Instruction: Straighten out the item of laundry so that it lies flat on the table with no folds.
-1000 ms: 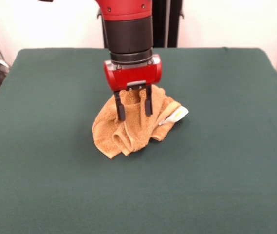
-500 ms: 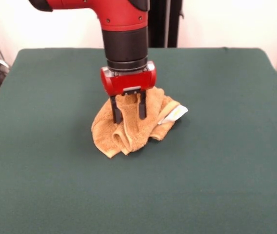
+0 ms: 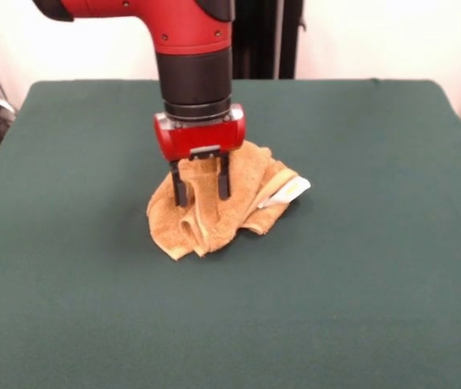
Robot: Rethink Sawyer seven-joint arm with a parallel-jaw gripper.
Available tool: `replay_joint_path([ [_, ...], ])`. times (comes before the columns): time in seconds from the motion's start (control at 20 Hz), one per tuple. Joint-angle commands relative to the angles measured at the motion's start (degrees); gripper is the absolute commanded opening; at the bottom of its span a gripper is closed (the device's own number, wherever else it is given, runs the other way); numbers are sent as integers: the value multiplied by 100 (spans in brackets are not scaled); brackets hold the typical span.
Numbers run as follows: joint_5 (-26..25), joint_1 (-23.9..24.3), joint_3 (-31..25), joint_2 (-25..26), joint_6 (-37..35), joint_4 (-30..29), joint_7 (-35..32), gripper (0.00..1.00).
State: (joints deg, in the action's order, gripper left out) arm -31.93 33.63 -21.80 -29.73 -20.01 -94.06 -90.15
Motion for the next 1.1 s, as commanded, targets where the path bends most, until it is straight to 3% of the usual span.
replay_joint_path([
  [0.05, 165, 223, -568, 477, -599, 21, 297, 100],
  [0.55, 141, 140, -427, 760, -492, 125, 38, 100],
  [0.8, 380, 318, -654, 1004, -349, 0, -106, 100],
  [0.85, 486, 366, -718, 1040, -300, -46, -143, 0],
  [1.1, 680, 436, -770, 1085, -175, -140, -301, 0],
])
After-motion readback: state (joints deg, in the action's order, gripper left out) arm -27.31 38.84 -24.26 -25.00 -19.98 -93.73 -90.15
